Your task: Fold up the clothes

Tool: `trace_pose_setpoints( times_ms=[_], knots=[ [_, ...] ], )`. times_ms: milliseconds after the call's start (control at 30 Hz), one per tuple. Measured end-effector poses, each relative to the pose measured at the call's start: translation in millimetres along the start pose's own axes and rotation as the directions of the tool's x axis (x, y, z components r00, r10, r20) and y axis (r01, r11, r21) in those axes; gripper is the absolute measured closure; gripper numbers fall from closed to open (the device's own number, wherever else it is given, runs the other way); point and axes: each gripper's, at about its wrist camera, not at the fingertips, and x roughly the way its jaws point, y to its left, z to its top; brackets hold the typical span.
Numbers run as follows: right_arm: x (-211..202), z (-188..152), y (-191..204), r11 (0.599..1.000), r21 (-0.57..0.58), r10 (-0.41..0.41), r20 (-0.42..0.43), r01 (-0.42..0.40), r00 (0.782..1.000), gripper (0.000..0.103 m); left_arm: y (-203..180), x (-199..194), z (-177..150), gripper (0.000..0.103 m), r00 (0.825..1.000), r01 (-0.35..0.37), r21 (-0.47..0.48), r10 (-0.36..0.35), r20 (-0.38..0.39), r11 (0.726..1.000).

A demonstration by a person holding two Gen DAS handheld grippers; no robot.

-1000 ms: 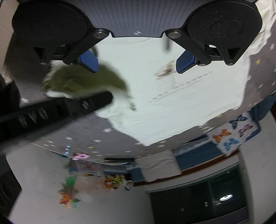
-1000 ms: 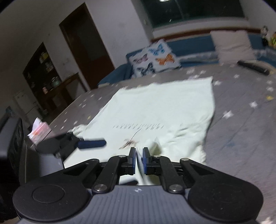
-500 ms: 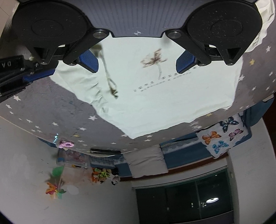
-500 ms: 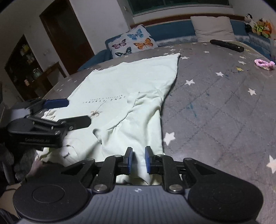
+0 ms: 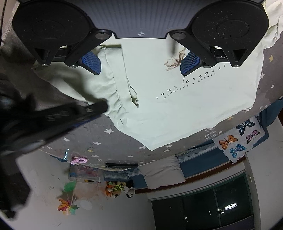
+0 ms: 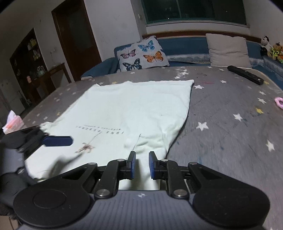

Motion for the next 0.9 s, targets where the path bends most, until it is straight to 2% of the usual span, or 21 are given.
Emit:
trace_pose_setpoints(
  times_ms=[100,300,467,700,767,900],
  knots=[
    [17,2,-5,1.0,0.004,-0.022,-0.038,0.022,0.999,0.088,0,2,-2,0.005,1.0,0.004,0.005,-0.004,-0.011,1.0],
    [17,15,-2,1.0,-0.012,-0.022,-0.009,0.022,1.0,0.088,3,2,-3,0.005,1.0,0.013,-0.013,-0.013,-0.013,1.0],
    [34,15,3,0.999,-0.012,-0.043,-0.042,0.043,0.998,0.088,13,-8,-3,0.005,1.0,-0.005,-0.047,0.005,0.001,0.999],
    [20,16,24,0.998,-0.054,-0.026,-0.033,0.024,0.999,0.086,54,-37,-13,0.005,0.993,-0.115,-0.137,0.118,0.011,0.984],
    [18,17,34,0.997,-0.078,-0.009,-0.04,0.006,0.999,0.077,70,-47,-20,0.005,0.987,-0.156,-0.17,0.159,0.006,0.973],
    [19,18,61,0.989,-0.142,0.039,-0.062,-0.047,0.997,0.073,106,-72,-39,0.007,0.97,-0.236,-0.254,0.241,-0.012,0.938]
  ],
)
